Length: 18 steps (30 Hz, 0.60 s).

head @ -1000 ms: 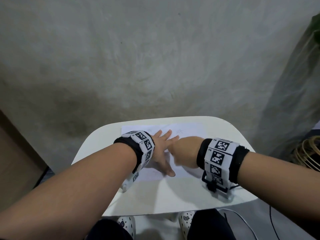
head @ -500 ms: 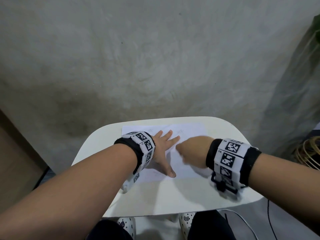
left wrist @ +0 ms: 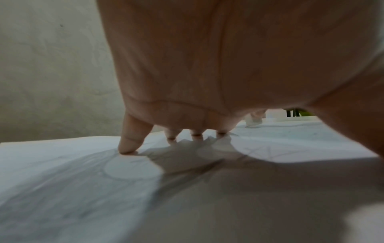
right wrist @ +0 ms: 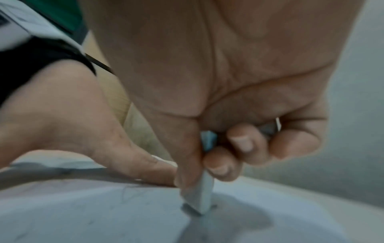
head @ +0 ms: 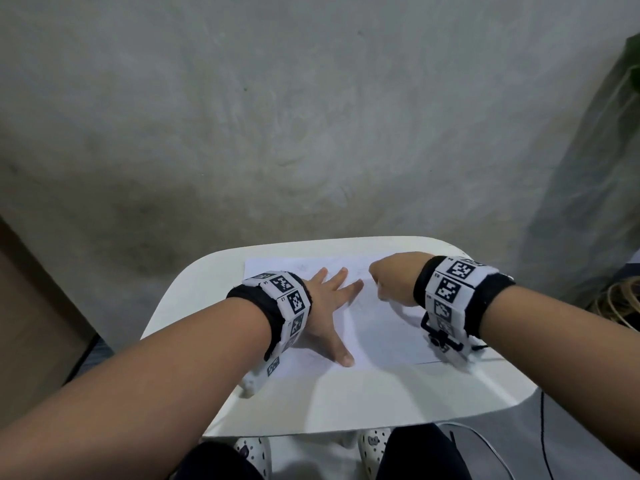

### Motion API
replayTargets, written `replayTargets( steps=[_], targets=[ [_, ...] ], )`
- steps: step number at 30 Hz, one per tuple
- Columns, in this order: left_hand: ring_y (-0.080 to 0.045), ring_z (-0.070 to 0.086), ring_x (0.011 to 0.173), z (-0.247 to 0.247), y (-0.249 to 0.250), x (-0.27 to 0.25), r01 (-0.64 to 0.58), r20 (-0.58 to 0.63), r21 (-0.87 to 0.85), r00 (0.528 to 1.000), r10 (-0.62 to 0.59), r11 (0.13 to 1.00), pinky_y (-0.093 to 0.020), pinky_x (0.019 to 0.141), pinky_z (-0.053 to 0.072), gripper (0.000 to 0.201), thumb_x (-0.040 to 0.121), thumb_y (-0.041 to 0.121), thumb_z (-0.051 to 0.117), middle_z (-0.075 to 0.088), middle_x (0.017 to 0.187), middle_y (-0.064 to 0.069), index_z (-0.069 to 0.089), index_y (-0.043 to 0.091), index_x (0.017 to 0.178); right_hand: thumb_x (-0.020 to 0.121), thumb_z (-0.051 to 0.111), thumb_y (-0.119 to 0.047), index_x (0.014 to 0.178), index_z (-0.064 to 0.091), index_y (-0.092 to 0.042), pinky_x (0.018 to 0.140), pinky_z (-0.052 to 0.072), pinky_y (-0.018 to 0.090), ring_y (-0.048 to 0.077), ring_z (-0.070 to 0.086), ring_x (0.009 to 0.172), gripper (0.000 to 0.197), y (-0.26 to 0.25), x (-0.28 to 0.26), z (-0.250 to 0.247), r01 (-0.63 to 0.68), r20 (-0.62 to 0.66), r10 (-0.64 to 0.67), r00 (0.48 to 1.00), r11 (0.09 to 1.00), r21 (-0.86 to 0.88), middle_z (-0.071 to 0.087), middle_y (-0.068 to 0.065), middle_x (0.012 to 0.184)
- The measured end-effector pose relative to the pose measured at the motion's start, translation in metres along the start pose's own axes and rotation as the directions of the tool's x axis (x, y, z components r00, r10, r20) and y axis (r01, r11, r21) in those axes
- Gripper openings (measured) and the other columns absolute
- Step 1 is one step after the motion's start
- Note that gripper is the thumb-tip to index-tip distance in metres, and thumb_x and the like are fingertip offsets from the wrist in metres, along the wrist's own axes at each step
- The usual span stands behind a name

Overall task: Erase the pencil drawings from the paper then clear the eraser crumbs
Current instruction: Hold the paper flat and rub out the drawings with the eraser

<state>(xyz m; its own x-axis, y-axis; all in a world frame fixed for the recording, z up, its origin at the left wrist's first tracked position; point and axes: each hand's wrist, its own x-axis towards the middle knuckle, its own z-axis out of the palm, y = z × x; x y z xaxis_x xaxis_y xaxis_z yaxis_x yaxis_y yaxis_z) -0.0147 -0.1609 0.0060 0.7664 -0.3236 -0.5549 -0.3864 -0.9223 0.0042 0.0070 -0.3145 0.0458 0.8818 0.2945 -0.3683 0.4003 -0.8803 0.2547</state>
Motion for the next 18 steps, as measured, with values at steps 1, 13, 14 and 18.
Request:
replayTargets(
  steps=[1, 13, 14, 18],
  targets=[
    [-0.02, -0.029, 0.146, 0.0, 0.001, 0.0, 0.0, 0.006, 0.002, 1.0, 0.0, 1.0, -0.063, 0.117, 0.001, 0.131, 0.065, 0.076, 0.069, -0.036, 0.155, 0.013, -0.03, 0.043, 0.145, 0.089, 0.057, -0.015, 0.107, 0.057, -0.012, 0.074, 0.047, 0.03, 0.021, 0.054, 0.081, 0.018, 0.0, 0.002, 0.001, -0.004, 0.022, 0.005, 1.0, 1.0, -0.014, 0.058, -0.001, 0.086],
    [-0.022, -0.023, 0.148, -0.004, -0.031, 0.004, 0.046, -0.014, -0.017, 0.999, -0.046, 0.999, -0.057, 0.117, -0.001, 0.132, 0.065, 0.077, 0.07, -0.032, 0.158, 0.008, -0.026, 0.04, 0.148, 0.09, 0.055, -0.018, 0.105, 0.05, -0.018, 0.066, 0.045, 0.031, 0.023, 0.058, 0.081, 0.016, -0.024, -0.015, 0.017, 0.151, -0.058, -0.155, 0.986, 0.987, -0.061, 0.055, -0.005, 0.081],
    [-0.022, -0.024, 0.148, -0.005, -0.031, 0.004, 0.049, -0.005, -0.018, 0.999, -0.049, 0.999, -0.057, 0.117, -0.001, 0.132, 0.066, 0.076, 0.07, -0.033, 0.158, 0.008, -0.027, 0.04, 0.148, 0.09, 0.057, -0.019, 0.104, 0.049, -0.018, 0.063, 0.044, 0.029, 0.023, 0.056, 0.079, 0.016, -0.033, -0.019, 0.019, 0.211, -0.026, -0.213, 0.977, 0.976, -0.044, 0.053, -0.005, 0.079],
    [-0.022, -0.024, 0.148, -0.005, -0.032, 0.006, 0.046, 0.001, -0.018, 0.999, -0.046, 0.999, -0.059, 0.117, 0.0, 0.132, 0.065, 0.077, 0.069, -0.034, 0.157, 0.009, -0.028, 0.041, 0.147, 0.096, 0.047, -0.02, 0.114, 0.057, -0.009, 0.068, 0.041, 0.028, 0.022, 0.052, 0.082, 0.024, -0.015, -0.008, 0.001, 0.141, -0.002, -0.141, 0.99, 0.99, 0.028, 0.063, 0.004, 0.097]
  ],
)
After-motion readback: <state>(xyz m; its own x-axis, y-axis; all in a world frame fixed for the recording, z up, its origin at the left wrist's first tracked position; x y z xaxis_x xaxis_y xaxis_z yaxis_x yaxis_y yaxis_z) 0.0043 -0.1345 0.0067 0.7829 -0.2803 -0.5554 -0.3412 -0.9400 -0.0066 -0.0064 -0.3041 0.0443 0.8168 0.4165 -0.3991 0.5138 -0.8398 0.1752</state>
